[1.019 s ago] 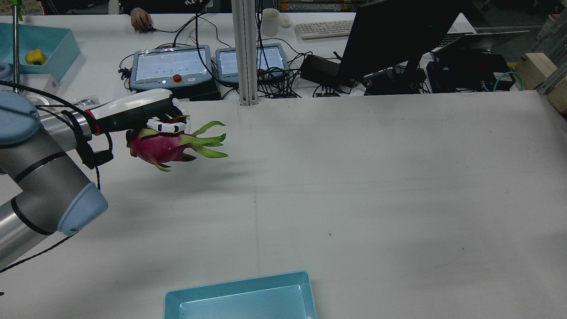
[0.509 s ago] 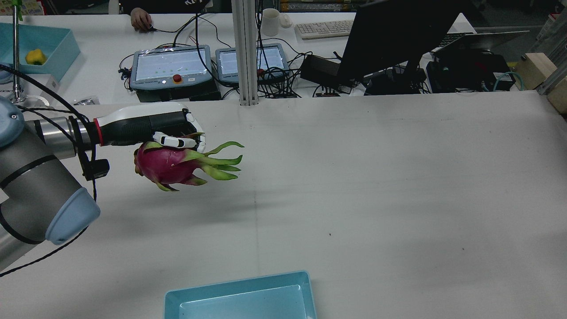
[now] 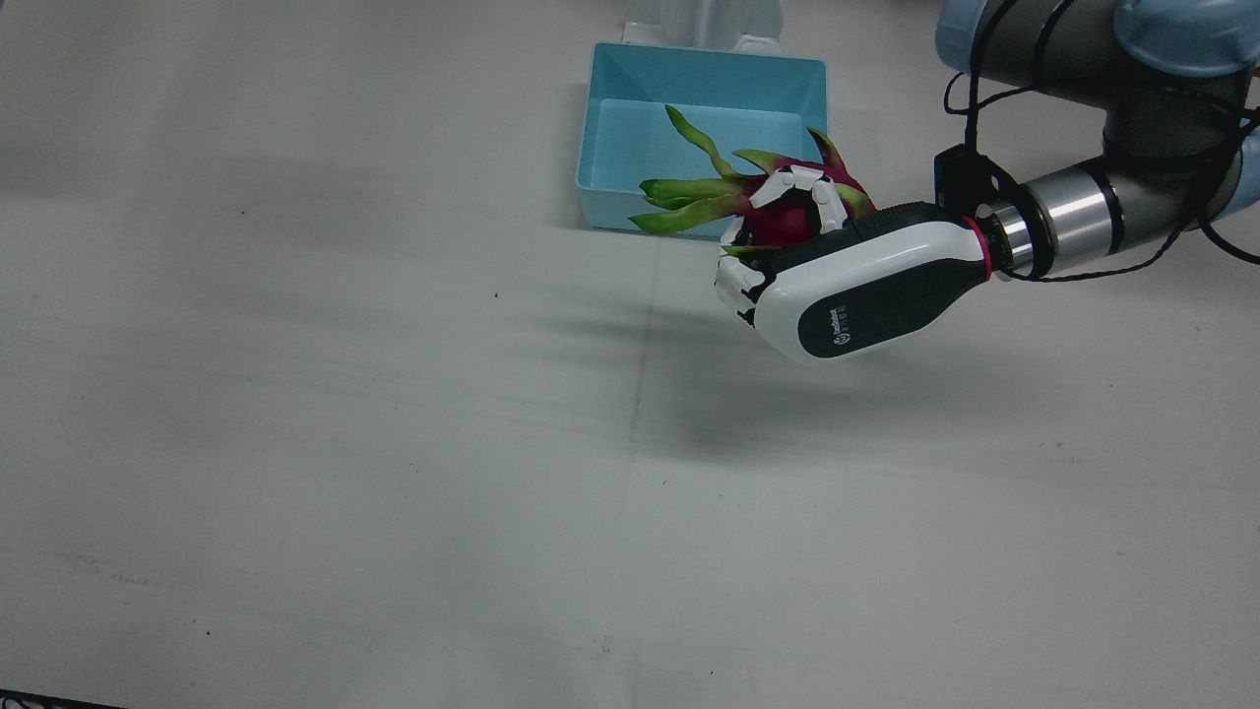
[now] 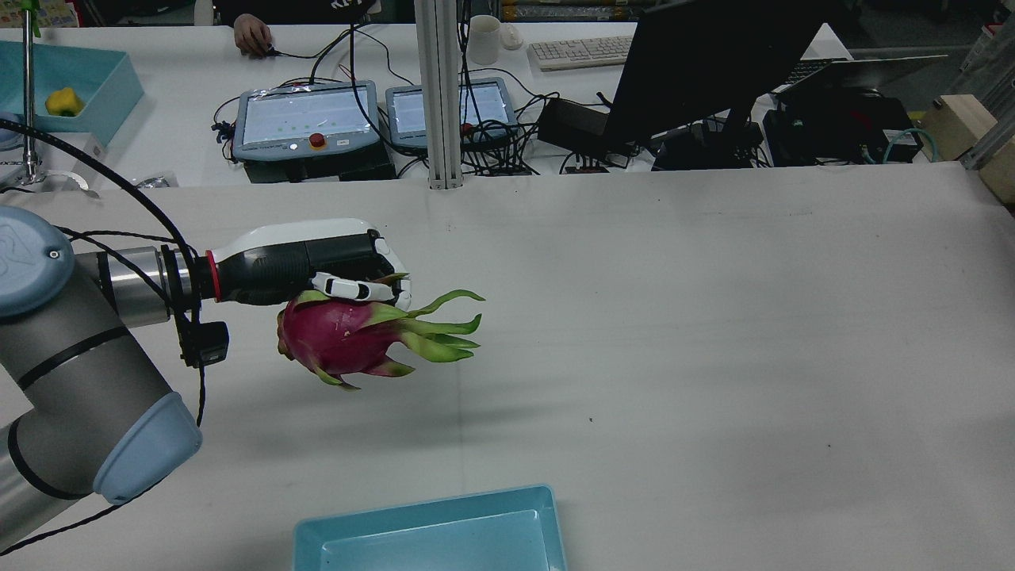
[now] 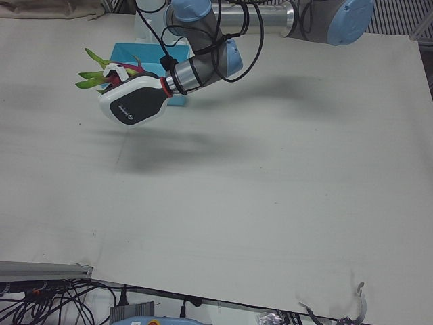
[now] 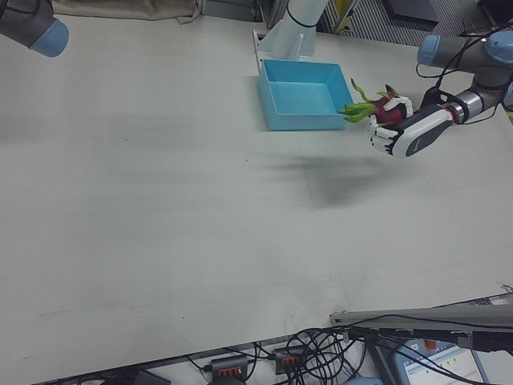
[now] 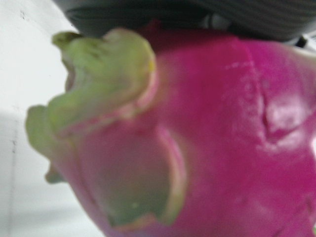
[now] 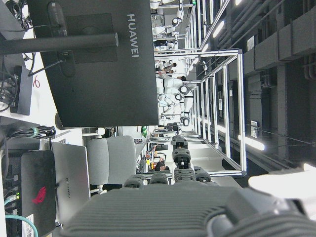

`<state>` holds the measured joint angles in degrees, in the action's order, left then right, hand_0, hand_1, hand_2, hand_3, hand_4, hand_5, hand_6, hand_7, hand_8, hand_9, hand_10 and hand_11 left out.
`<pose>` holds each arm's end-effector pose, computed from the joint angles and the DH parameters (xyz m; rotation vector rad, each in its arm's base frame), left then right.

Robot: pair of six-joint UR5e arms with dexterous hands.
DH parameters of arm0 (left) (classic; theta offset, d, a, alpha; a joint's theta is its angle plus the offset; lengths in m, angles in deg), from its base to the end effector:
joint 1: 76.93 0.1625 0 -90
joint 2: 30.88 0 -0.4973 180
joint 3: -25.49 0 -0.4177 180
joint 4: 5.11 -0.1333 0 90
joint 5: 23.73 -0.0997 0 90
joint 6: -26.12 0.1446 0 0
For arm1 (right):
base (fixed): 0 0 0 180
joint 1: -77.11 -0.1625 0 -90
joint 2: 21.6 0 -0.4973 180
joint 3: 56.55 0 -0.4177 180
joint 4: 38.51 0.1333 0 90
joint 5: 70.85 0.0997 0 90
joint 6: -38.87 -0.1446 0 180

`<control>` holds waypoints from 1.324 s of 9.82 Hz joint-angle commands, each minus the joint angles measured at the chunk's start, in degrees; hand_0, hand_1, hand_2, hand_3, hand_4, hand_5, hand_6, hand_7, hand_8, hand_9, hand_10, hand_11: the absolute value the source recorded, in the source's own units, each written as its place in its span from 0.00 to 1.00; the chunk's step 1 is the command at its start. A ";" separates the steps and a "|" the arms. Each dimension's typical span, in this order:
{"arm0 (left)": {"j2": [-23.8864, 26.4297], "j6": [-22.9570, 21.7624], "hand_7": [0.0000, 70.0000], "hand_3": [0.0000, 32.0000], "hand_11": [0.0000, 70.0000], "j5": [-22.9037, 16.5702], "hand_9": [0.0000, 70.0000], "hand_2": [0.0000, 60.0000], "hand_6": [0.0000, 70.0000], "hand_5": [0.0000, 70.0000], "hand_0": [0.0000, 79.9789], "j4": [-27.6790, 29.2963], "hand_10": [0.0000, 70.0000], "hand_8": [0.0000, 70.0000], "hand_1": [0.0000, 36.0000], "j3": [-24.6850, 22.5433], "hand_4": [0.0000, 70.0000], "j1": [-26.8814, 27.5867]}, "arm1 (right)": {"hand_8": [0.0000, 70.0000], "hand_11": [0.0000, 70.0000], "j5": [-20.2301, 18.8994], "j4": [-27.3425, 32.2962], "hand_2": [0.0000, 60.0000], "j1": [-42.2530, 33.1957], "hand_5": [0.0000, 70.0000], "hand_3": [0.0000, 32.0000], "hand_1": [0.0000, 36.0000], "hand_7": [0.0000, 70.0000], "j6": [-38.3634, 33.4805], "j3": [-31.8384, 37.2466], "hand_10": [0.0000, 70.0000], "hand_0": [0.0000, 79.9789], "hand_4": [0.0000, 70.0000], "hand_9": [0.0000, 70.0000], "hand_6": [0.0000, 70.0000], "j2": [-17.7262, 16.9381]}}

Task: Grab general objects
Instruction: 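Carry the held dragon fruit toward the light-blue tray with the left hand, then lower the dragon fruit into the tray and open the left hand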

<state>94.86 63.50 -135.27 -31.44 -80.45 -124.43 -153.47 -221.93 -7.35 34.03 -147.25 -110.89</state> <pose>0.4230 -0.5804 0.2709 -0.3372 2.0319 -0.7424 0.0968 -0.5756 0.7542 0.0508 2.1276 -2.2001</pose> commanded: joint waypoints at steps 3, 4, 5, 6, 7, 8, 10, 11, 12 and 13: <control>4.08 -0.03 1.00 0.00 1.00 5.45 1.00 1.00 1.00 1.00 0.60 -6.36 1.00 1.00 0.18 -5.41 1.00 10.75 | 0.00 0.00 0.00 0.00 0.00 0.00 0.00 0.00 0.00 0.00 0.00 0.00 0.00 0.00 0.00 0.00 0.00 0.00; 3.90 0.41 1.00 0.00 1.00 5.55 1.00 1.00 1.00 1.00 0.60 -6.97 1.00 1.00 0.18 -6.73 1.00 12.16 | 0.00 0.00 0.00 0.00 0.00 0.00 0.00 0.00 0.00 0.00 0.00 0.00 0.00 0.00 0.00 0.00 0.00 0.00; 3.12 2.06 1.00 0.00 1.00 5.63 1.00 1.00 1.00 1.00 0.60 -8.11 1.00 1.00 0.17 -8.57 1.00 13.83 | 0.00 0.00 0.00 0.00 0.00 0.00 0.00 0.00 0.00 0.00 0.00 0.00 0.00 0.00 0.00 0.00 0.00 0.00; 1.45 3.13 1.00 0.00 1.00 6.07 1.00 1.00 1.00 1.00 0.60 -8.47 1.00 1.00 0.17 -10.24 1.00 16.54 | 0.00 0.00 0.00 0.00 0.00 0.00 0.00 0.00 0.00 0.00 0.00 0.00 0.00 0.00 0.00 0.00 0.00 0.00; 0.57 3.48 1.00 0.00 1.00 7.47 1.00 1.00 1.00 1.00 0.60 -8.39 1.00 1.00 0.16 -10.69 1.00 18.31 | 0.00 0.00 0.00 0.00 0.00 0.00 0.00 0.00 0.00 0.00 0.00 0.00 0.00 0.00 0.00 0.00 0.00 0.00; -0.66 3.49 1.00 0.00 1.00 7.83 1.00 1.00 1.00 1.00 0.60 -6.99 1.00 1.00 0.15 -10.70 1.00 19.46 | 0.00 0.00 0.00 0.00 0.00 0.00 0.00 0.00 0.00 0.00 0.00 0.00 0.00 0.00 0.00 0.00 0.00 0.00; -4.17 4.45 1.00 0.00 1.00 7.92 1.00 1.00 1.00 1.00 0.60 -4.45 1.00 1.00 0.09 -11.13 1.00 20.35 | 0.00 0.00 0.00 0.00 0.00 0.00 0.00 0.00 0.00 0.00 0.00 0.00 0.00 0.00 0.00 0.00 0.00 0.00; -5.41 4.63 1.00 0.00 1.00 7.83 1.00 1.00 1.00 1.00 0.60 -3.65 1.00 1.00 0.09 -11.48 1.00 20.43 | 0.00 0.00 0.00 0.00 0.00 0.00 0.00 0.00 0.00 0.00 0.00 0.00 0.00 0.00 0.00 0.00 0.00 0.00; -8.03 4.54 1.00 0.00 1.00 7.83 1.00 1.00 1.00 1.00 0.60 -1.72 1.00 1.00 0.08 -12.10 1.00 20.44 | 0.00 0.00 0.00 0.00 0.00 0.00 0.00 0.00 0.00 0.00 0.00 0.00 0.00 0.00 0.00 0.00 0.00 0.00; -10.06 4.54 1.00 0.00 1.00 7.66 1.00 1.00 1.00 1.00 0.60 -0.84 1.00 1.00 0.06 -13.06 1.00 20.44 | 0.00 0.00 0.00 0.00 0.00 0.00 0.00 0.00 0.00 0.00 0.00 0.00 0.00 0.00 0.00 0.00 0.00 0.00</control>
<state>89.87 67.83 -127.45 -35.37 -91.85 -104.25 -153.47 -221.93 -7.35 34.03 -147.25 -110.89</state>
